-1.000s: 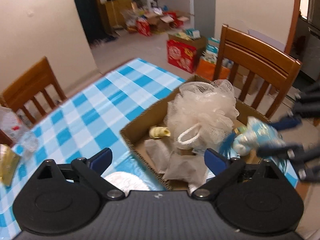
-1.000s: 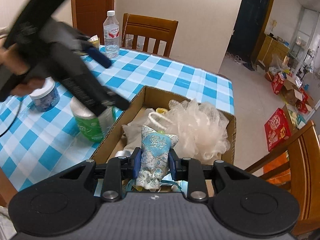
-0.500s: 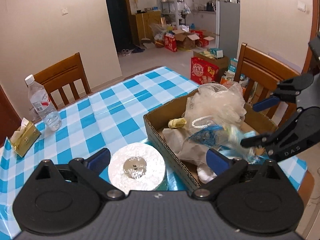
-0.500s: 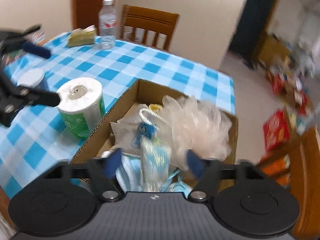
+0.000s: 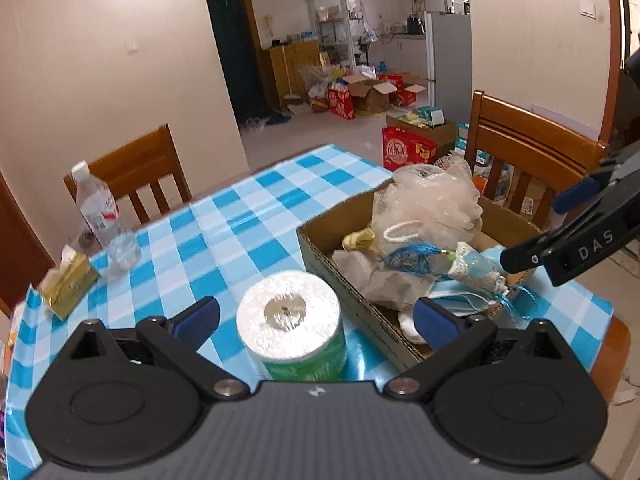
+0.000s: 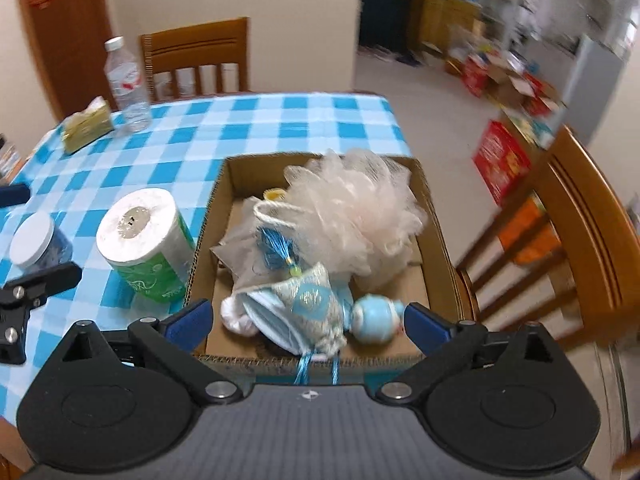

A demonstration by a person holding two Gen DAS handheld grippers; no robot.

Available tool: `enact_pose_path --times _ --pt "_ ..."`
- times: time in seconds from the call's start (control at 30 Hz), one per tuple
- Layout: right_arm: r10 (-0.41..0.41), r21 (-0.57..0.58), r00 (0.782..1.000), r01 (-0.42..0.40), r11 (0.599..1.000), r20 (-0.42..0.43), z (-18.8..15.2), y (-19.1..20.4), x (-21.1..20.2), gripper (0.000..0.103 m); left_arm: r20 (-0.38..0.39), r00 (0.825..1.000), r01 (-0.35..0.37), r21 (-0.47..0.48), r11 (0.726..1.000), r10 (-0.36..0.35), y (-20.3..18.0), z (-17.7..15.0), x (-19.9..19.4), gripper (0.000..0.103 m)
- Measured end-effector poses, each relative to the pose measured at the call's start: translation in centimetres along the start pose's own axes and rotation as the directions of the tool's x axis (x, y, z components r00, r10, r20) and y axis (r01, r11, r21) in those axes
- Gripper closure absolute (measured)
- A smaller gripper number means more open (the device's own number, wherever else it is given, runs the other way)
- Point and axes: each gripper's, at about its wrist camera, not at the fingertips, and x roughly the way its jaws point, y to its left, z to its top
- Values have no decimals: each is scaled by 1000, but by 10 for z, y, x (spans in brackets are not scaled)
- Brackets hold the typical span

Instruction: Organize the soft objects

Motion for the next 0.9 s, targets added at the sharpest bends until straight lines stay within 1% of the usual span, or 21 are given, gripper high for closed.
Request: enact_pose_path --times 0.07,0.13,0.23,0.3,0.43,0.53,0.67,0.9 --pt "-25 52 1000 26 998 -9 -2 4 -5 0 -25 1000 18 -24 1000 -18 1 0 -3 1" --pt "-61 107 998 63 992 -25 -3 10 -10 0 -74 997 27 -51 998 -30 2 0 -3 1" --pt "-131 179 991 135 975 -34 -8 19 -19 0 -161 986 16 -100 995 -32 5 2 -1 1" --pt "-155 219 987 160 963 -40 -12 25 -24 0 -188 981 29 -131 991 -54 7 4 -4 1" --pt "-159 259 985 171 951 -67 -21 37 -32 0 -215 974 35 -162 986 -70 10 8 -10 1" --pt "-175 244 982 187 951 -72 -26 47 -38 0 -215 975 17 -146 989 -49 8 11 -16 1" --pt "-195 246 978 208 947 -76 -30 53 -43 0 -236 971 11 -132 991 -42 5 11 -17 1" --pt "-193 256 977 209 944 -86 -34 54 -46 0 -255 966 -2 -124 992 -30 4 9 -18 1"
